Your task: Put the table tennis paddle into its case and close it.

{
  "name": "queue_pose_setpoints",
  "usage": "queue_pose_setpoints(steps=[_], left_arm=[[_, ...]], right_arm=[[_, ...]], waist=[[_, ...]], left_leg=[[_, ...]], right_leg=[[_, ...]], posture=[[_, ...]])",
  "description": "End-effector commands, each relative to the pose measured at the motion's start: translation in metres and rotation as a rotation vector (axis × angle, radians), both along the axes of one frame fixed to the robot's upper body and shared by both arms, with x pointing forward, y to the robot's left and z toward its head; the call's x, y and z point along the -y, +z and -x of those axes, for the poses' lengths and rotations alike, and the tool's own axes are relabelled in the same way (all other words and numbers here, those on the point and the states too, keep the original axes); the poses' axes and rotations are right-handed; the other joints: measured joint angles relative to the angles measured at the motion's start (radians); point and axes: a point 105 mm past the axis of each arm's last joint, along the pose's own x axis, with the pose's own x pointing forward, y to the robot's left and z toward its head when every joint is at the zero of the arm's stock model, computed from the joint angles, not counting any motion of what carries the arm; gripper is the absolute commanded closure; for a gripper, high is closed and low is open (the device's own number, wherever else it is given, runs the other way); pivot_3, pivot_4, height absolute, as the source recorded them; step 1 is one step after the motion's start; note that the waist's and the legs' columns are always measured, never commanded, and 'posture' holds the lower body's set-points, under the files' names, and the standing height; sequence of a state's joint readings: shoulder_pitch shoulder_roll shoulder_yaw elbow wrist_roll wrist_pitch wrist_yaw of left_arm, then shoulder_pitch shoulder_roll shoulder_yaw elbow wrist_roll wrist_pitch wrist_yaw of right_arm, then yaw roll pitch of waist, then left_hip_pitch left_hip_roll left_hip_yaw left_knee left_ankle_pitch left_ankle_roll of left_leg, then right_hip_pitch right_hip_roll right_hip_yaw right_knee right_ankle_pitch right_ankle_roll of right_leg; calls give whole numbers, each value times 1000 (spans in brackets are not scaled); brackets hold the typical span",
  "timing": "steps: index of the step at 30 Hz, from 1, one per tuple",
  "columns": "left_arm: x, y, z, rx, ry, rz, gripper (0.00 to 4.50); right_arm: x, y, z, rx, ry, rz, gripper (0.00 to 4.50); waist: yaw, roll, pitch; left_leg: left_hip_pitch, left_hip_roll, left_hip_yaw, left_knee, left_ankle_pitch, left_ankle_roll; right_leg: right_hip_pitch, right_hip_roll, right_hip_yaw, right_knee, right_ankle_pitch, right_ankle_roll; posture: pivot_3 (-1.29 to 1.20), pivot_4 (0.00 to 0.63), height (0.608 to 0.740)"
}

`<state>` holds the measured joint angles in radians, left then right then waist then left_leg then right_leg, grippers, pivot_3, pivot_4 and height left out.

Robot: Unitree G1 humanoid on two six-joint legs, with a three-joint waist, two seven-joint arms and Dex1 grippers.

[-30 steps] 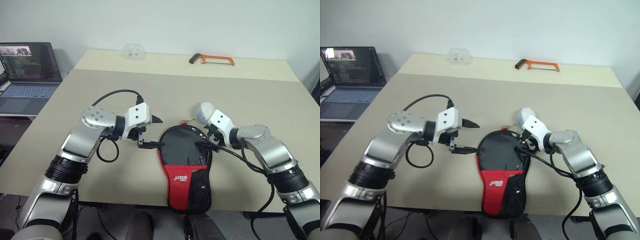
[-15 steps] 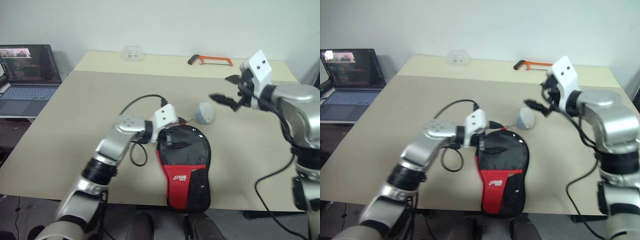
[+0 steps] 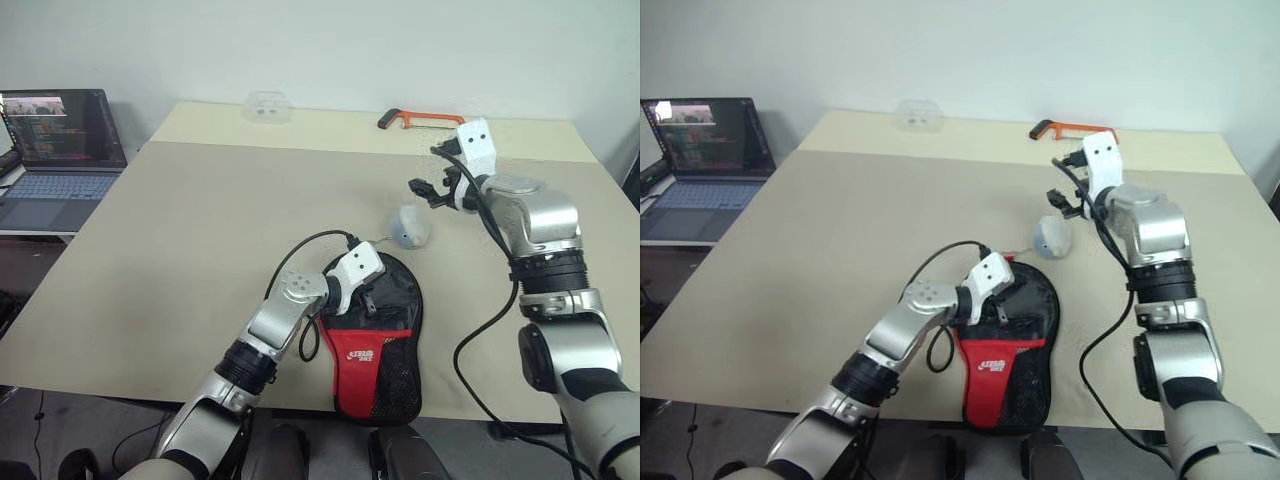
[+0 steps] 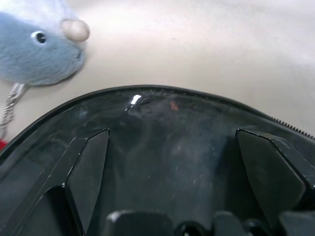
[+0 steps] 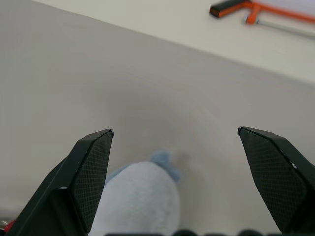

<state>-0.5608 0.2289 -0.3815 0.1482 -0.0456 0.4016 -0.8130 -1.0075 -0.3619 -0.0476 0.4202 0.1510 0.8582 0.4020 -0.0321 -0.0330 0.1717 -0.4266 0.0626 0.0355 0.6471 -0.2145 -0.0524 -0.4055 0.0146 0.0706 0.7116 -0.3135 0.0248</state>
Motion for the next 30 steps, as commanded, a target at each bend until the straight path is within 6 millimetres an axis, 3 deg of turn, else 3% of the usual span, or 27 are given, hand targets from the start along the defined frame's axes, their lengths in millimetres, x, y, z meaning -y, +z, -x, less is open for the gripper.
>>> queue_pose_setpoints(steps=[1,5,7,10,22,27,30], left_arm=[[-6,-15,3,-31,37,-20,0],[-8,-20,5,-12,59,-38,0],[-6,-16,8,-18,59,-15,0],[-5,-13,12,-21,50,-8,0],[-4,-12,1,9,86,-15,0],[-1,-12,-2,9,83,-14,0],[-1,-17,-2,7,83,-28,0]], right_arm=[[-7,9,-1,-5,11,-44,38],[-11,-9,0,-76,6,-39,38],[-16,-10,0,-114,16,-115,38],[-15,-20,-2,-136,-4,-82,38],[-23,-60,-2,-254,-30,-107,38],[-21,-58,-4,-228,-42,-120,1559],[-10,-51,-8,-186,-77,-106,2544]], waist=[[0,0,-1],[-1,2,-2],[-2,2,-2],[-2,2,-2],[-1,3,-2],[-1,3,-2],[-1,3,-2]], left_leg=[[0,0,0,0,0,0],[1,0,0,0,0,0],[1,0,0,0,0,0],[2,0,1,-1,0,0],[2,0,1,-1,0,0],[3,0,1,-1,0,0],[2,0,1,-1,0,0]], right_leg=[[0,0,0,0,0,0],[0,0,0,0,0,0],[1,0,0,0,0,0],[1,0,0,1,0,0],[1,0,0,1,0,0],[1,0,0,1,0,0],[1,0,0,1,0,0]], posture=[[0,150,740],[0,150,740],[0,150,740],[0,150,740],[0,150,740],[0,150,740],[0,150,740]])
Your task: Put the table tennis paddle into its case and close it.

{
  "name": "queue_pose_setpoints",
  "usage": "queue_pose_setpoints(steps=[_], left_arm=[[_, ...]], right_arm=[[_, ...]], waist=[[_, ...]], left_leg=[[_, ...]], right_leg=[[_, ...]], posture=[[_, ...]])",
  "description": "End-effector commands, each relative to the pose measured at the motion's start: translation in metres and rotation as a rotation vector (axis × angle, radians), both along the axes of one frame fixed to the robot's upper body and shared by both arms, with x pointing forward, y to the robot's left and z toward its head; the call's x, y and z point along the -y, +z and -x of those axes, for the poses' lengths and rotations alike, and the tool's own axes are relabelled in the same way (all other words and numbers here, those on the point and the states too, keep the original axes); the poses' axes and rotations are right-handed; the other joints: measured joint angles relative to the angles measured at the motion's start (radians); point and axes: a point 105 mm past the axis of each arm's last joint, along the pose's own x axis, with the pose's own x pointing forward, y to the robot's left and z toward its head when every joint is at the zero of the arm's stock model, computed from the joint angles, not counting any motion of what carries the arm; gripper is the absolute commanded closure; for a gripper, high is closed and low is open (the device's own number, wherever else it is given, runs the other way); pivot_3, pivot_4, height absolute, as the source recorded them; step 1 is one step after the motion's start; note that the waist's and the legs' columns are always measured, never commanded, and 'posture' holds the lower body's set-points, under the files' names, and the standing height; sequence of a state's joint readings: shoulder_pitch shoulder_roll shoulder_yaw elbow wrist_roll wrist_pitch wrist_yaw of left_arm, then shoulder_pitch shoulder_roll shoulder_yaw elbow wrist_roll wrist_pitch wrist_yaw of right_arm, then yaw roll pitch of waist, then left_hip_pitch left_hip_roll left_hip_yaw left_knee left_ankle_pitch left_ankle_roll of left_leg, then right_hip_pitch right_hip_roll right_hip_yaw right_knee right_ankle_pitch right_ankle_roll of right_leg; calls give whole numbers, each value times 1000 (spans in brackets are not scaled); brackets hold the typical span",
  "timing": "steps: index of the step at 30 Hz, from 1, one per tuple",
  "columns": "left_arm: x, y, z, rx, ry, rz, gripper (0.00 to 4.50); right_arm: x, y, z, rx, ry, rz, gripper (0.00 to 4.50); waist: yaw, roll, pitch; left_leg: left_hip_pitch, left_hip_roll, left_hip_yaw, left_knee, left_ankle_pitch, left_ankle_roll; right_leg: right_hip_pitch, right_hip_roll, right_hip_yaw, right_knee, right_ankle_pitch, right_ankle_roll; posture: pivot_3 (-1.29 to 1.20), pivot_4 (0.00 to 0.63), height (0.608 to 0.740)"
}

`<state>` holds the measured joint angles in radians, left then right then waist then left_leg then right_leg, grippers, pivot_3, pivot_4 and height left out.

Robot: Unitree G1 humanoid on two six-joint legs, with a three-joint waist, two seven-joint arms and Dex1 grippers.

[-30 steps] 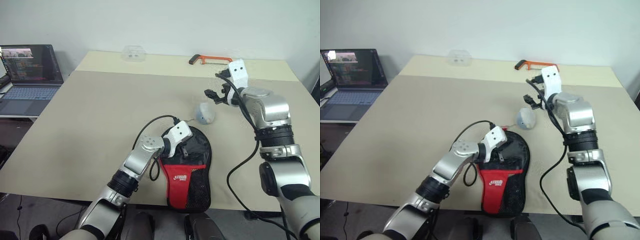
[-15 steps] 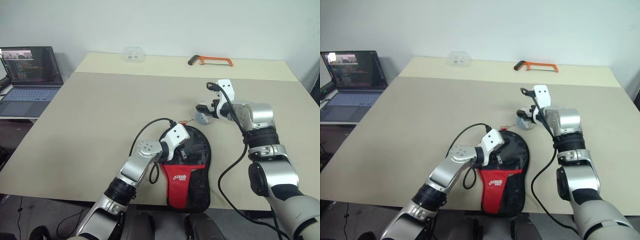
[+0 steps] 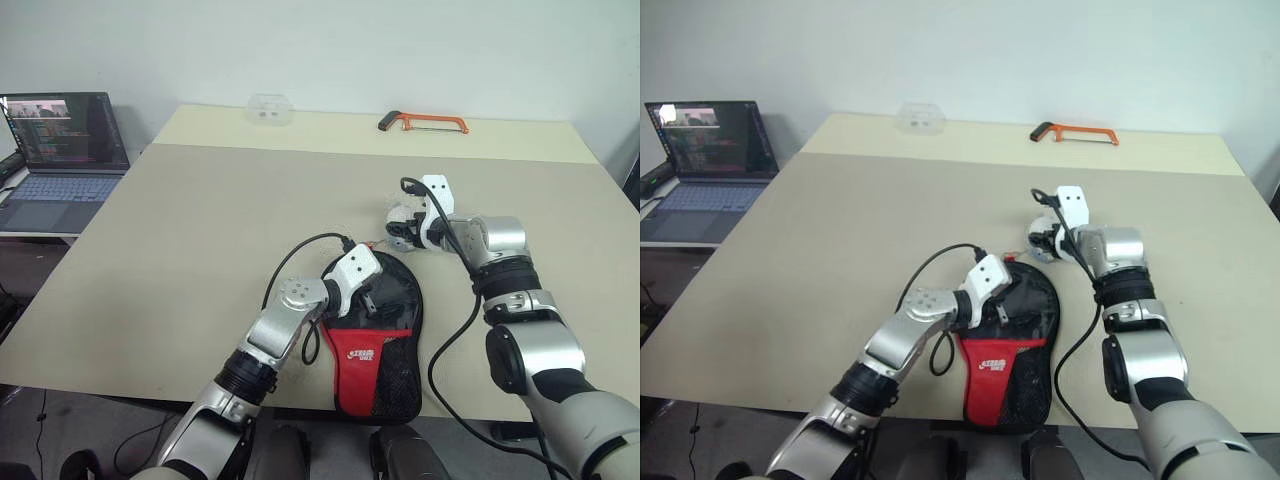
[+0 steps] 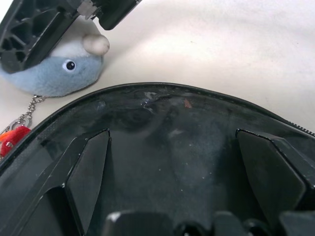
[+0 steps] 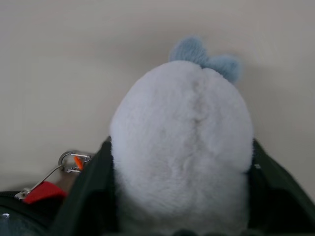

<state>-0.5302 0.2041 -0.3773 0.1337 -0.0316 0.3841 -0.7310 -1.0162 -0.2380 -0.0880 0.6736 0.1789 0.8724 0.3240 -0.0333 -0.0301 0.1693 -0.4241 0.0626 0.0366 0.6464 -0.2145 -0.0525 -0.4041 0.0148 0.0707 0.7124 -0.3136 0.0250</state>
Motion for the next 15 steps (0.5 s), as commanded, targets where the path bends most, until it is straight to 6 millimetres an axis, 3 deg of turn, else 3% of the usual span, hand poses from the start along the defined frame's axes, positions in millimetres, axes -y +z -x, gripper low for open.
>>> queue_pose_setpoints(steps=[1,5,15], left_arm=[[-5,-18,-1,-27,25,-59,0],[-13,-24,-5,-37,51,-76,0],[-26,-29,-15,-61,104,-79,0]], right_arm=[[19,22,-9,102,-55,20,2828],[38,31,-13,132,-92,33,3574],[90,31,-11,156,-160,152,3670]], waist=[[1,0,0],[1,0,0],[1,0,0]], left_leg=[[0,0,0,0,0,0],[0,0,0,0,0,0],[2,0,1,-1,0,0]], right_leg=[[0,0,0,0,0,0],[1,0,0,0,0,0],[2,0,0,0,0,0]], posture=[[0,150,740],[0,150,740],[0,150,740]])
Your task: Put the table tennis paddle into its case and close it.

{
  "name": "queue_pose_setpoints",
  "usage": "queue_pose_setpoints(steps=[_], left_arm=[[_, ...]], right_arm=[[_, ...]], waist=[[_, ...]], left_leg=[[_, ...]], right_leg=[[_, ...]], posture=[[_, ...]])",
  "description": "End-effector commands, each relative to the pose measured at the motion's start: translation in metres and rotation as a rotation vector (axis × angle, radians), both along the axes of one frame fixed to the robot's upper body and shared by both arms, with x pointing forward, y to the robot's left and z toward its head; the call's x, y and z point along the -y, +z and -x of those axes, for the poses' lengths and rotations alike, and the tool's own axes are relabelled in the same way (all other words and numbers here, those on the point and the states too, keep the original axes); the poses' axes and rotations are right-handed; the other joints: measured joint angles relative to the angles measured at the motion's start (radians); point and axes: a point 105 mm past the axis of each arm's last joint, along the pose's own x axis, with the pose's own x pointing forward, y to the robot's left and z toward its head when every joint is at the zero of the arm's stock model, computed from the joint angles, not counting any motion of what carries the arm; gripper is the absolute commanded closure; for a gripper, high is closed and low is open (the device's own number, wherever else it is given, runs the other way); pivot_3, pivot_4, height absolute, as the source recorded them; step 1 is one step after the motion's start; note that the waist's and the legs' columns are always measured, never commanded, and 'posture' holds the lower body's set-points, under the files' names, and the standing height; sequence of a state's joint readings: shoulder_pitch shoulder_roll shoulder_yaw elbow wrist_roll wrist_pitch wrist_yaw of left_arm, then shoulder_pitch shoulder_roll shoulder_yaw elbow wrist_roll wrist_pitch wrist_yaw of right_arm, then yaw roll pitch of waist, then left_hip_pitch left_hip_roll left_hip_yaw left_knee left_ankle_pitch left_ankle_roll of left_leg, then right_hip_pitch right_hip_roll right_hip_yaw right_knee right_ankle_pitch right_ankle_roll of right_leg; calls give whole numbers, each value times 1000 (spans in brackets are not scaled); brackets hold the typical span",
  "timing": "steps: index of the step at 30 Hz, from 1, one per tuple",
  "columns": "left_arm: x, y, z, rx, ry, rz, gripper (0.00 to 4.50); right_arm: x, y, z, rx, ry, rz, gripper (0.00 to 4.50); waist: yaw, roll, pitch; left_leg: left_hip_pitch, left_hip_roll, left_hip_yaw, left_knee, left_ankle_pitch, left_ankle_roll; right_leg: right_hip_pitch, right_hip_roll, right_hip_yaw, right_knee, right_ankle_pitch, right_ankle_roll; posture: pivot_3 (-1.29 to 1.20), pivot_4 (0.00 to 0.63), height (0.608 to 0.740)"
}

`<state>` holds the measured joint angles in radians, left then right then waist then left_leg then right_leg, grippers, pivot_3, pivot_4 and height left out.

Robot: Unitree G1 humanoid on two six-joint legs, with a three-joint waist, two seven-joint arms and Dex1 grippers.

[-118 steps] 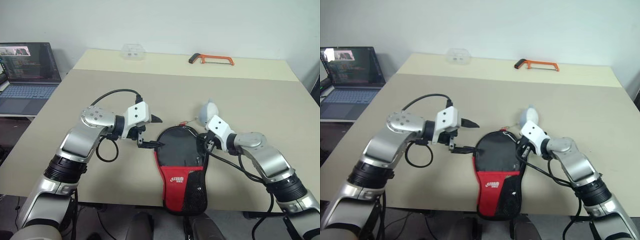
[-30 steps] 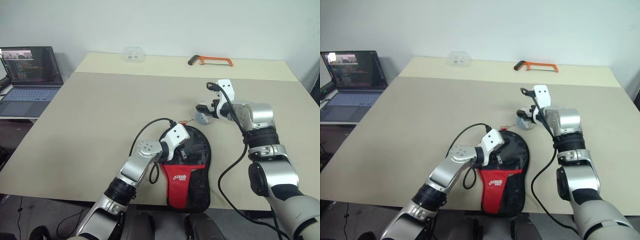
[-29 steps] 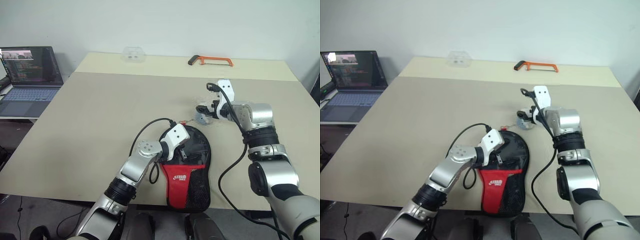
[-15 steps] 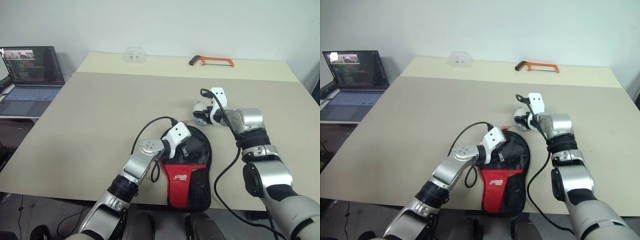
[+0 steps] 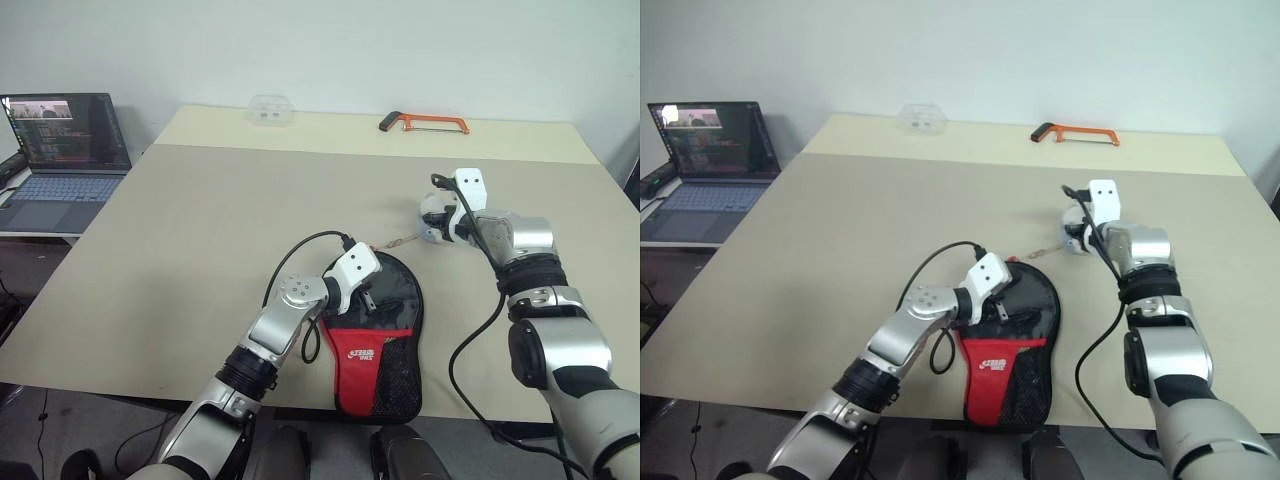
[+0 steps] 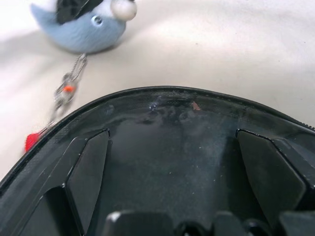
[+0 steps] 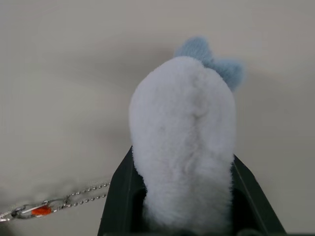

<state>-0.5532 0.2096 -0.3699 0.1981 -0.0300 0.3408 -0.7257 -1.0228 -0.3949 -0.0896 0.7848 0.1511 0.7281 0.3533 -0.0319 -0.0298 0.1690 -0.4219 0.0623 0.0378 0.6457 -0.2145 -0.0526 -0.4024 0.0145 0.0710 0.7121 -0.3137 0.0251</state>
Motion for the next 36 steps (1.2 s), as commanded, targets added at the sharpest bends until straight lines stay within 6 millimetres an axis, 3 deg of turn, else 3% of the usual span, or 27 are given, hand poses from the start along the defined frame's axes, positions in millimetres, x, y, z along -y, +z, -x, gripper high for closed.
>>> queue_pose_setpoints(steps=[1,8,17,22,31,36], left_arm=[[-23,-27,-8,-71,90,-71,0],[-29,-30,-8,-73,87,-86,0],[-31,-37,-2,-95,48,-126,0],[-31,-44,-2,-105,30,-185,0],[-35,-48,-2,-122,13,-223,0],[-37,-57,3,-132,-11,-272,0]], right_arm=[[26,20,-1,71,-36,73,3670],[48,11,20,33,21,160,3671],[42,8,78,-27,369,362,3824],[43,11,96,-37,473,443,3826],[37,7,136,-75,724,445,3827],[24,-1,180,-115,989,409,3828]], waist=[[0,0,0],[3,1,0],[2,4,-2],[0,4,-2],[3,4,-3],[2,4,-4]], left_leg=[[1,0,0,0,0,0],[6,0,-2,0,0,0],[5,0,-4,-2,0,0],[6,0,-5,-2,0,0],[6,-1,-5,-2,-1,0],[7,-1,-6,-2,-1,0]], right_leg=[[0,0,0,0,0,0],[11,0,-2,-7,0,0],[15,0,-5,-15,0,1],[16,0,-5,-15,0,1],[17,0,-6,-17,-1,2],[19,0,-8,-19,-2,5]], posture=[[0,150,740],[0,150,740],[0,150,740],[0,150,740],[0,150,740],[0,150,740]])
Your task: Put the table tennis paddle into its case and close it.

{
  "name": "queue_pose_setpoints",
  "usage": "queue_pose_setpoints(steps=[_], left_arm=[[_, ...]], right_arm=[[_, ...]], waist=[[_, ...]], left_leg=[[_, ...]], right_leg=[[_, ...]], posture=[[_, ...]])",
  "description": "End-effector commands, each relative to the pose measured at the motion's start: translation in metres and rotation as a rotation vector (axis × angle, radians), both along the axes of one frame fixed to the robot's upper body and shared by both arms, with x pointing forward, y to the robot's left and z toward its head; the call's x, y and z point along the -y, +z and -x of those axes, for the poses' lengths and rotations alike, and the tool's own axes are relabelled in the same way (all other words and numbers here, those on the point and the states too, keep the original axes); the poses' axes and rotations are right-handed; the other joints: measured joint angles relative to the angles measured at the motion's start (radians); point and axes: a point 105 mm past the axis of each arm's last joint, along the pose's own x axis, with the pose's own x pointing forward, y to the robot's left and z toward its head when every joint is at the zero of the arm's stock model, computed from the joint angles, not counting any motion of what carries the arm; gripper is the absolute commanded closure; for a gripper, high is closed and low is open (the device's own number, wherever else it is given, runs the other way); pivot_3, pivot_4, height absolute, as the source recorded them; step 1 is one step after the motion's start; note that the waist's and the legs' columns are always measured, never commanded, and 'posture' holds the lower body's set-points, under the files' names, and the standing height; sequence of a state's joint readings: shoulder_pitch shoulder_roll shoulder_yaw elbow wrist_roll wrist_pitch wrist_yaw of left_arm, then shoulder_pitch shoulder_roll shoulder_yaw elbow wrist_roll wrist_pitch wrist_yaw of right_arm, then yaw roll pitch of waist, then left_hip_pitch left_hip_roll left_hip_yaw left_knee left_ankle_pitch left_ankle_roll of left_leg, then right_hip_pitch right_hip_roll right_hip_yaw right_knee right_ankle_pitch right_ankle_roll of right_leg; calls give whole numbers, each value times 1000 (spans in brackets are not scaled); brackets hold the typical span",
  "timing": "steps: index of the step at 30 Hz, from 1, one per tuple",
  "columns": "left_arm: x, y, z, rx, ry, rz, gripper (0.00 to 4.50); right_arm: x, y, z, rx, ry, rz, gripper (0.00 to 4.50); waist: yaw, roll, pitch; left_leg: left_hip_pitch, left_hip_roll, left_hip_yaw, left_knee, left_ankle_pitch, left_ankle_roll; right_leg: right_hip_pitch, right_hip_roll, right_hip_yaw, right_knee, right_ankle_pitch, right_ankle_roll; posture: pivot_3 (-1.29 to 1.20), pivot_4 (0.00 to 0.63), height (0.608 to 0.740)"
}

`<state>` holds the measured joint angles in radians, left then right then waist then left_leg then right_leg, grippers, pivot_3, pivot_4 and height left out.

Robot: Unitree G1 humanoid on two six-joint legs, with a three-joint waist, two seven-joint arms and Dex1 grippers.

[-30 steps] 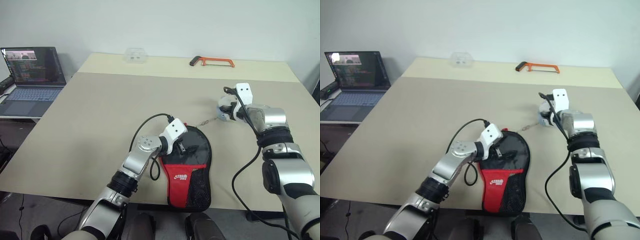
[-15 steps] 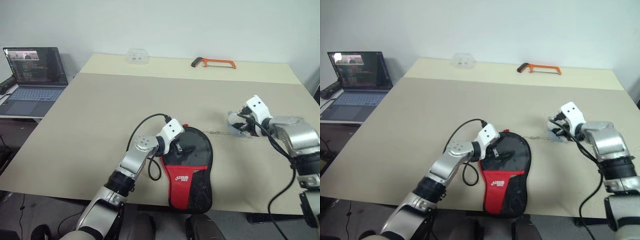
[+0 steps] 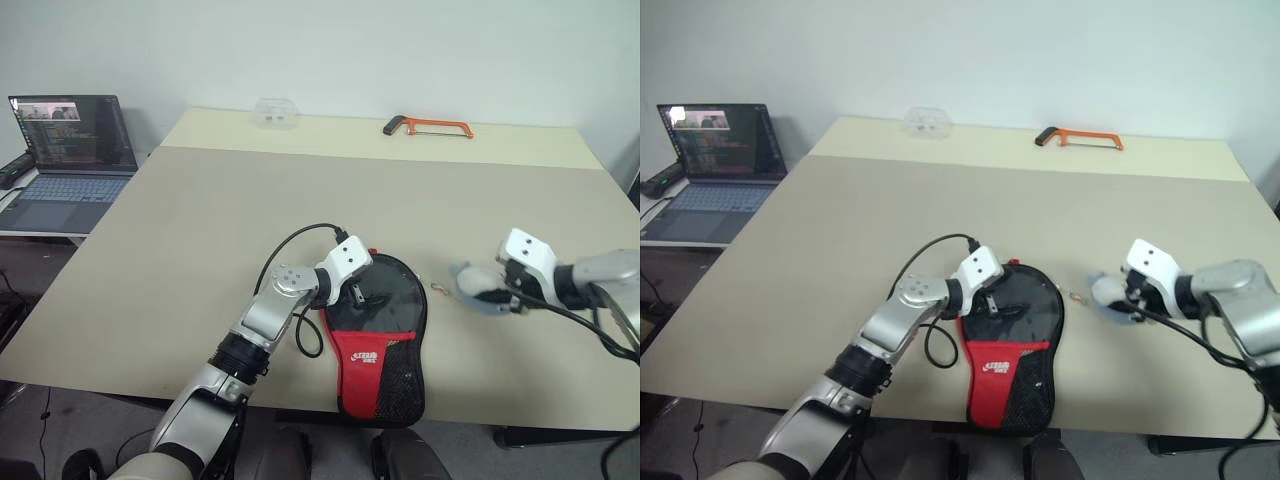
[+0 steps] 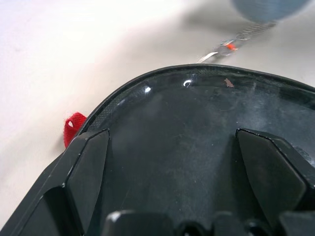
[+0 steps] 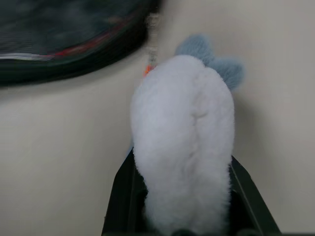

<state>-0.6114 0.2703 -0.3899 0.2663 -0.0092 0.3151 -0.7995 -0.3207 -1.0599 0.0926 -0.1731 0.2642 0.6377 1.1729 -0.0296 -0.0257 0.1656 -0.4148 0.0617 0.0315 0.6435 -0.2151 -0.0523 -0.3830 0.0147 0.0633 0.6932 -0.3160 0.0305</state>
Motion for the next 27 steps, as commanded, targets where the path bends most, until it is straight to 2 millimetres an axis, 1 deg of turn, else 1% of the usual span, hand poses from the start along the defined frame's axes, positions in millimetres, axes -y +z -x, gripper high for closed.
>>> queue_pose_setpoints(steps=[1,3,6,11,15,19,25,27], left_arm=[[-23,-55,11,-133,40,-176,0],[-23,-55,12,-132,37,-180,0],[-23,-57,13,-134,31,-191,0],[-26,-58,12,-135,34,-201,0],[-28,-59,12,-136,35,-209,0],[-30,-58,11,-132,42,-213,0],[-31,-58,11,-131,36,-223,0],[-32,-58,11,-132,35,-226,0]], right_arm=[[-4,10,18,9,129,16,3828],[-2,5,23,-6,147,43,3828],[-6,4,33,-38,188,19,3828],[-19,7,60,-118,305,-29,3828],[-26,2,86,-192,389,-53,3828],[-37,-8,115,-274,489,-65,3829],[-49,-13,134,-319,561,-88,3831],[-52,-16,143,-347,592,-91,3857]], waist=[[-2,0,0],[-3,0,-1],[-3,-1,-2],[-1,0,-3],[-1,-3,-5],[0,-3,-8],[-1,-6,-11],[0,-6,-11]], left_leg=[[1,0,0,0,0,0],[7,0,0,-1,-1,1],[14,1,0,-5,-1,1],[15,1,0,-8,-1,1],[15,1,0,-9,-1,1],[15,1,0,-10,-1,1],[16,1,0,-10,-1,1],[16,1,0,-11,-1,1]], right_leg=[[2,0,0,-1,0,0],[8,0,0,-5,0,0],[16,0,0,-11,0,1],[17,0,1,-13,0,1],[16,0,1,-13,0,1],[16,0,1,-13,0,1],[16,0,1,-14,0,1],[16,0,1,-14,0,0]], posture=[[0,150,740],[0,150,740],[0,150,740],[0,150,740],[0,150,740],[0,150,740],[0,150,740],[0,150,740]])
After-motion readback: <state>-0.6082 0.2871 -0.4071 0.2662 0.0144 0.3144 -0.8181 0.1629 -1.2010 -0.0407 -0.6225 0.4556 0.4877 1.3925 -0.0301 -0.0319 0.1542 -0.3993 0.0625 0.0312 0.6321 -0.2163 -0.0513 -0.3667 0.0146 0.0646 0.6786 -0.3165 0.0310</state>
